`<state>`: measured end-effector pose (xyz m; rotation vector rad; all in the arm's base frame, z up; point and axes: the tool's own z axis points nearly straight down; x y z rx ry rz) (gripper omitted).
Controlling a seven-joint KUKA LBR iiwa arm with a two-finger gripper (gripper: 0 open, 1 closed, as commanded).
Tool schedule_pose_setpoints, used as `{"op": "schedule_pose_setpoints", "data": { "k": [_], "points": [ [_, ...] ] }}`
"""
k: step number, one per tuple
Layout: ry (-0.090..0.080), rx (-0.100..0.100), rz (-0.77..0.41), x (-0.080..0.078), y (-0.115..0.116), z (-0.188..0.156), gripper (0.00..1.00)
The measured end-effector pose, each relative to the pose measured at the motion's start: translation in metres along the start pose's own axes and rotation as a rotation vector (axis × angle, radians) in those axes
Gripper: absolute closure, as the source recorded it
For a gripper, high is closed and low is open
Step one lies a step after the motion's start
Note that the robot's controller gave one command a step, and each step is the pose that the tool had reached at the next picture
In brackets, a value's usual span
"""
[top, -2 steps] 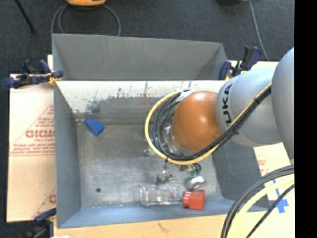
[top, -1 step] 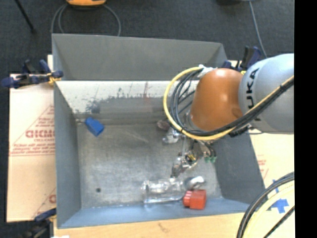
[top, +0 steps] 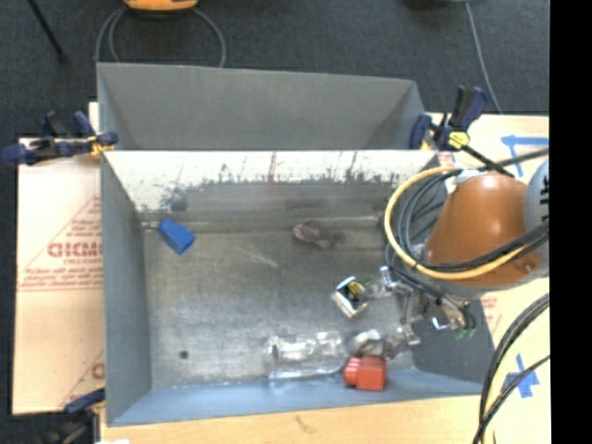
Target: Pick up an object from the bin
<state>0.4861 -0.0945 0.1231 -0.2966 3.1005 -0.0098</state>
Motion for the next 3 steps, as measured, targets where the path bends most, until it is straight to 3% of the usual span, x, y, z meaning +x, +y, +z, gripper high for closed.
{"op": "schedule_pose_setpoints", "data": {
  "k": [1,2,3],
  "points": [
    [-0.035,0.011,-0.070,-0.006,0.003,0.033,0.00],
    [-0.004,0.000,-0.069,0.002,0.006,0.036,1.00],
    [0.015,-0.004,-0.030,-0.009,0.008,-0.100,1.00]
  ]
}}
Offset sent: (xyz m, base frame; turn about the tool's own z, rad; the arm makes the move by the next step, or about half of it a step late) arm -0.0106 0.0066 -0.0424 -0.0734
